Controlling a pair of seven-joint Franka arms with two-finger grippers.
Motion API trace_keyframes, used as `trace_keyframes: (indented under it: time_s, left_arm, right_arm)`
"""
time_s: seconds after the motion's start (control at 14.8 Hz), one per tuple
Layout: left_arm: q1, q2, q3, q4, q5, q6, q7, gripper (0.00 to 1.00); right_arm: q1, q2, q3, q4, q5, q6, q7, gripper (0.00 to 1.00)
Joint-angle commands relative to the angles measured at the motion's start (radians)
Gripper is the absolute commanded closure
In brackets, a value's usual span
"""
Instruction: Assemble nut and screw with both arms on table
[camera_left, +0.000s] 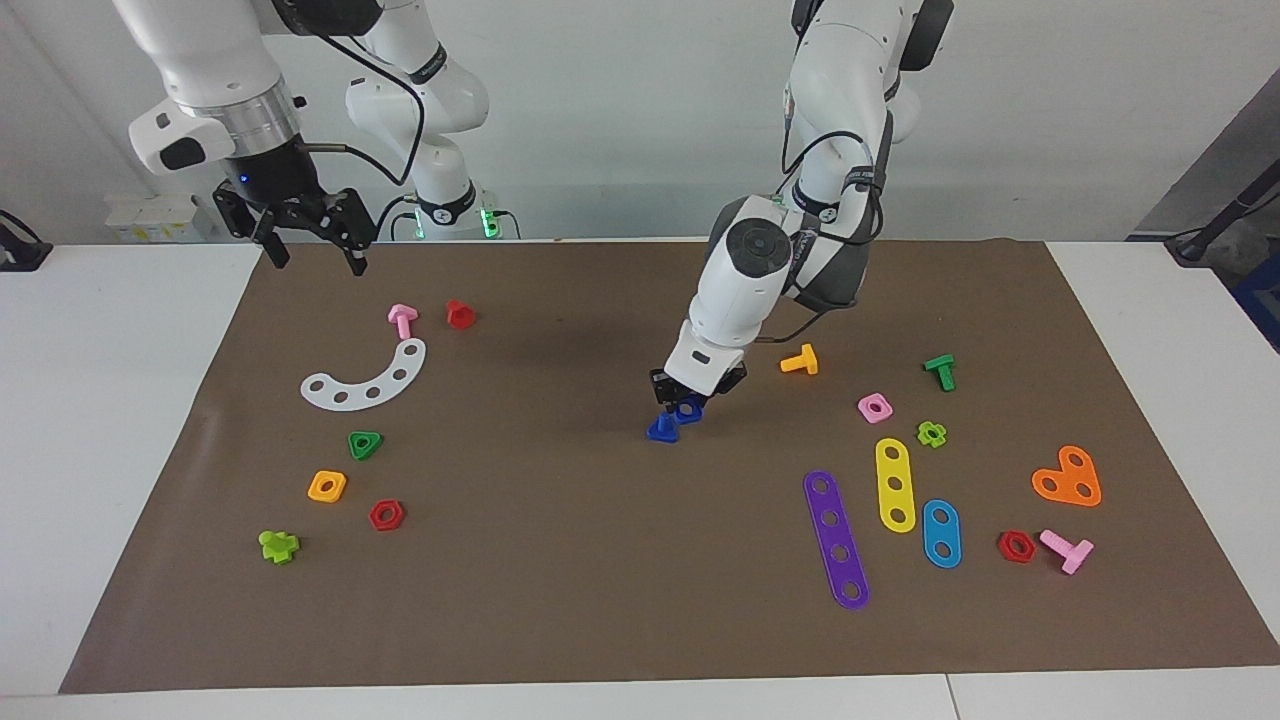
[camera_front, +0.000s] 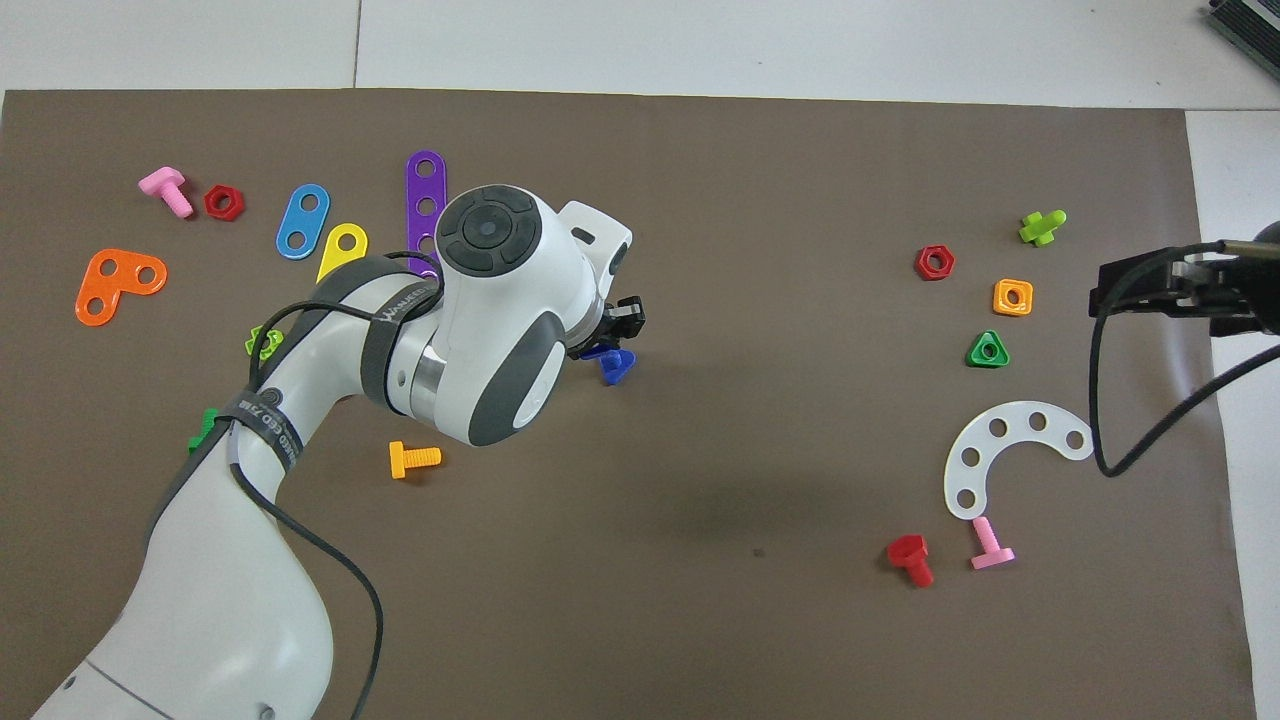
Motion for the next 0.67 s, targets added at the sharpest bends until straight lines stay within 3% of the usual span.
trace_keyframes:
  time_s: [0.0,0.61]
  left_arm:
    - [-0.033,0.050,0.021,0.064,-0.021,-0.040,-0.019,1.00]
    - [-0.055,0.061,0.023,0.052,-0.012,-0.037,-0.030,1.00]
  right_arm:
    - [-0.026,0.018,0.011,0.017,0.016,-0.014,-0.033,0.00]
    - [-0.019,0.010,0.014,-0.003,0.024,-0.015,-0.031,0.00]
